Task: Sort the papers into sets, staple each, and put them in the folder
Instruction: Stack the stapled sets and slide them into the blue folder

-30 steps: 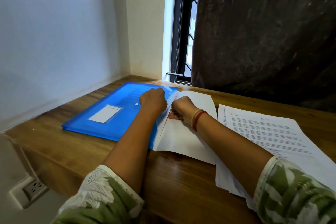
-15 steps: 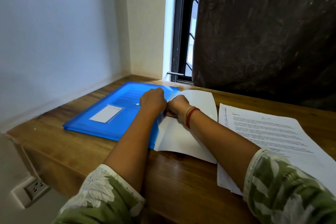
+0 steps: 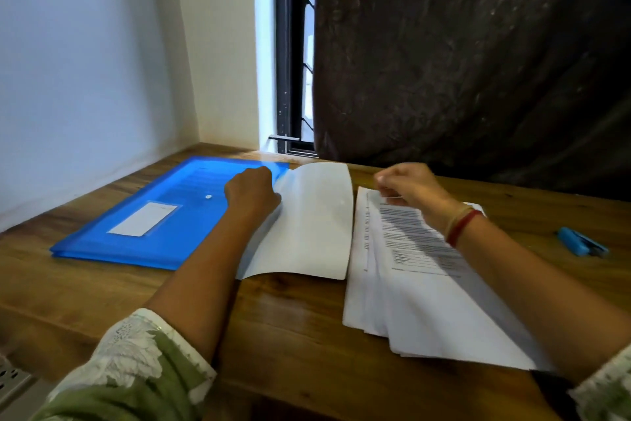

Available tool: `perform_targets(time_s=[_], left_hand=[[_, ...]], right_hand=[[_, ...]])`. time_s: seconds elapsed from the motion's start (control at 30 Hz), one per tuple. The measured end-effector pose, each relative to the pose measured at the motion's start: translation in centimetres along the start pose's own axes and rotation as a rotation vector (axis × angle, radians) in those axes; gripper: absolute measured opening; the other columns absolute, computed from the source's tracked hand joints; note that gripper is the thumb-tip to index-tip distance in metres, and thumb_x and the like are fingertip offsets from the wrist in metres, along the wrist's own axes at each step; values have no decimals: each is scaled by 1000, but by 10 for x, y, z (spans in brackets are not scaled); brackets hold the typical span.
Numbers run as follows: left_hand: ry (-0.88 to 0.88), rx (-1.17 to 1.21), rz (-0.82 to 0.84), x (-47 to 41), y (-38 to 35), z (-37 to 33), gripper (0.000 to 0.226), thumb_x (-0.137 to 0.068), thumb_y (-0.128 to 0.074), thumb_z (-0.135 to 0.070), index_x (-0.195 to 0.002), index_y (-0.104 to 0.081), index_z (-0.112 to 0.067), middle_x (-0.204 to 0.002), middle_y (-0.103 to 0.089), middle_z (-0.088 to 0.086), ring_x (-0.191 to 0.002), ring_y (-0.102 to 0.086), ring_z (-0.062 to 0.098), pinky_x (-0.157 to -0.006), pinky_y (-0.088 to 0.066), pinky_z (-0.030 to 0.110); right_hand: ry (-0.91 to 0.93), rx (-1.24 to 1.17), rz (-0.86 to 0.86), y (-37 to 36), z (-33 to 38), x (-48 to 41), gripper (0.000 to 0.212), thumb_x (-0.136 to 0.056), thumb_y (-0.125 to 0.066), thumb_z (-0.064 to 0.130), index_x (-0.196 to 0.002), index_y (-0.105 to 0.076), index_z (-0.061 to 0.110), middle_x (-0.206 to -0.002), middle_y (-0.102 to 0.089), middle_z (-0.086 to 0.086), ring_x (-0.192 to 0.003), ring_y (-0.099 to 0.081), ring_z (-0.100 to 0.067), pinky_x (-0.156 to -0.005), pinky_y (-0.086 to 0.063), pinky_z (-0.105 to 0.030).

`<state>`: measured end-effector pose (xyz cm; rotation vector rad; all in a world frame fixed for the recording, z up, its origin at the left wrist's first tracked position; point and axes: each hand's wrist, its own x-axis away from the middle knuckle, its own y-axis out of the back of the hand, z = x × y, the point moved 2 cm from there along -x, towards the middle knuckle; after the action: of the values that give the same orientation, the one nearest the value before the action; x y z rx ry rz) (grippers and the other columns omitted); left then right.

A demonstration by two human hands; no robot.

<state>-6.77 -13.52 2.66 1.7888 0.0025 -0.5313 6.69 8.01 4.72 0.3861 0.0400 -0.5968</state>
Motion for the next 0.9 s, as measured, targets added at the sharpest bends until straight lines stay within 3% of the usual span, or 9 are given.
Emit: perform_targets(time_s=[0.1, 0.23, 0.3, 0.43, 0.57, 0.7, 0.9], left_hand=[[-112, 189, -44, 8, -7, -35, 31, -91, -58, -37, -117, -60, -20, -121, -61, 2, -115, -54, 24, -89, -41, 33], [-293, 486, -9, 21, -18, -98, 28, -91, -60, -40, -112, -64, -22, -116, -62, -4, -109, -55, 15, -96, -39, 25], [-309, 484, 87, 24, -28, -125, 33, -92, -57, -42, -116, -62, -20, -117, -61, -2, -108, -55, 15, -92, -38, 24], [-209, 519, 235, 27, -53, -152, 43, -92, -54, -47, -125, -52, -19, -127, -60, 4, -112, -58, 26, -96, -49, 40], [-168, 590, 233, 22, -65, -150, 46, -95, -51, -42, -133, -45, -17, -132, -56, 3, -116, -57, 27, -97, -49, 42], [-89, 731, 234, 20, -71, -149, 43, -95, -55, -38, -131, -51, -15, -133, -58, 5, -114, -59, 28, -98, -49, 42], [-88, 823, -21, 22, -63, -149, 27, -89, -65, -35, -110, -60, -19, -113, -65, -1, -97, -63, 19, -84, -46, 26]], right_hand=[[28, 184, -195, 70, -29, 0, 8, -91, -62, 10, -93, -69, 8, -91, -65, -6, -87, -58, -17, -72, -48, -24], [-135, 420, -341, 129, -83, 6, 7, -89, -62, 13, -88, -68, 9, -97, -68, -13, -96, -62, -30, -83, -49, -35], [-184, 492, -353, 138, -100, 13, 10, -88, -63, 17, -92, -67, 9, -98, -68, -14, -94, -61, -30, -78, -48, -34], [-148, 667, -284, 137, -110, 16, 28, -92, -61, 34, -114, -64, 17, -109, -68, -6, -99, -61, -28, -84, -50, -36], [-130, 677, -340, 134, -112, 15, 28, -91, -60, 35, -115, -62, 20, -108, -67, -5, -99, -59, -27, -87, -50, -40], [-133, 659, -364, 132, -113, 16, 30, -90, -61, 36, -115, -62, 21, -109, -67, -5, -104, -59, -28, -94, -47, -47], [-125, 583, -401, 131, -112, 21, 26, -90, -62, 32, -113, -61, 20, -106, -65, -3, -102, -57, -26, -96, -45, -46]])
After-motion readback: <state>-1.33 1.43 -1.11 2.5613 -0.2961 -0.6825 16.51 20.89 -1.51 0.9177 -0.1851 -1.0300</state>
